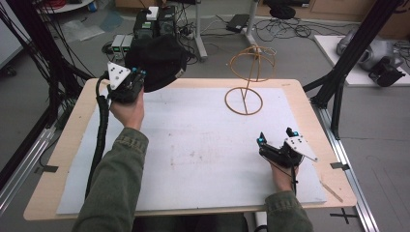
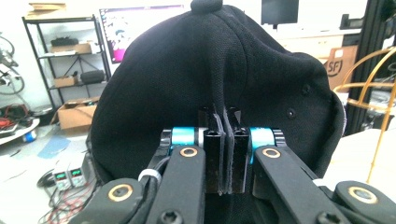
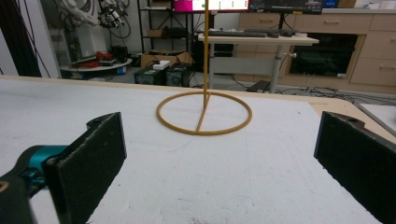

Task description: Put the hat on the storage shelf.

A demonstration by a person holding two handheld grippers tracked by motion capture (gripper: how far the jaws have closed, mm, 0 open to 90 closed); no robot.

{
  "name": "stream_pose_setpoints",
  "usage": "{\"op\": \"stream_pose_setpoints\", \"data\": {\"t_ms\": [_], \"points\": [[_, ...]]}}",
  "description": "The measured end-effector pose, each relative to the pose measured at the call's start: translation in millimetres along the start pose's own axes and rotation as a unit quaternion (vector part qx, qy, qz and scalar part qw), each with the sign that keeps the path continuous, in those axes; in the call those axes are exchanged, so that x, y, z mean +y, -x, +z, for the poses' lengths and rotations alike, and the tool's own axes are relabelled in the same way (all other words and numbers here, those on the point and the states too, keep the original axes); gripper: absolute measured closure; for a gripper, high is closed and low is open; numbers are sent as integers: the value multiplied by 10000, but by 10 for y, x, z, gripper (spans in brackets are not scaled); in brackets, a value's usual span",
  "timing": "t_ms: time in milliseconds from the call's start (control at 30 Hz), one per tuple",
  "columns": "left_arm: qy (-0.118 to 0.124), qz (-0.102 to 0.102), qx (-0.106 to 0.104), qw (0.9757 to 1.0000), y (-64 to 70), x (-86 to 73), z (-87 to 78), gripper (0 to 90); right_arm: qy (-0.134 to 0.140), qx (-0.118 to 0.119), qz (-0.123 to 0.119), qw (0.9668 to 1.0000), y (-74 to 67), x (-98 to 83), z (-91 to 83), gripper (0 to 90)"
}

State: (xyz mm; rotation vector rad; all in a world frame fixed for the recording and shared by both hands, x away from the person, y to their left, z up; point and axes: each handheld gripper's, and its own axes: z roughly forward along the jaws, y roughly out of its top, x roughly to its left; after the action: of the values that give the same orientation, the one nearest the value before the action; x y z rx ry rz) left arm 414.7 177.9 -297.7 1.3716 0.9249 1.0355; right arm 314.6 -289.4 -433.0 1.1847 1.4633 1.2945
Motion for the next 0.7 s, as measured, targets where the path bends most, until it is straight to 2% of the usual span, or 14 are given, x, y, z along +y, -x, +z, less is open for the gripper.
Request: {"op": "stream_pose_setpoints", "data": {"t_ms": [200,300,467,700], "points": [[58,25,-93,9999,101,89,87,880,17,2,13,10000,4,-1,2,13],[131,-58,-216,9997,169,130,147,880,22,5,-6,10000,11,1,-1,13],[114,27,-337,9994,281,184,253,880,38,1,44,10000,21,3,-9,13],[177,-141,-516,9984,450,264,449,880,54,1,83,10000,17,7,-18,13]]}}
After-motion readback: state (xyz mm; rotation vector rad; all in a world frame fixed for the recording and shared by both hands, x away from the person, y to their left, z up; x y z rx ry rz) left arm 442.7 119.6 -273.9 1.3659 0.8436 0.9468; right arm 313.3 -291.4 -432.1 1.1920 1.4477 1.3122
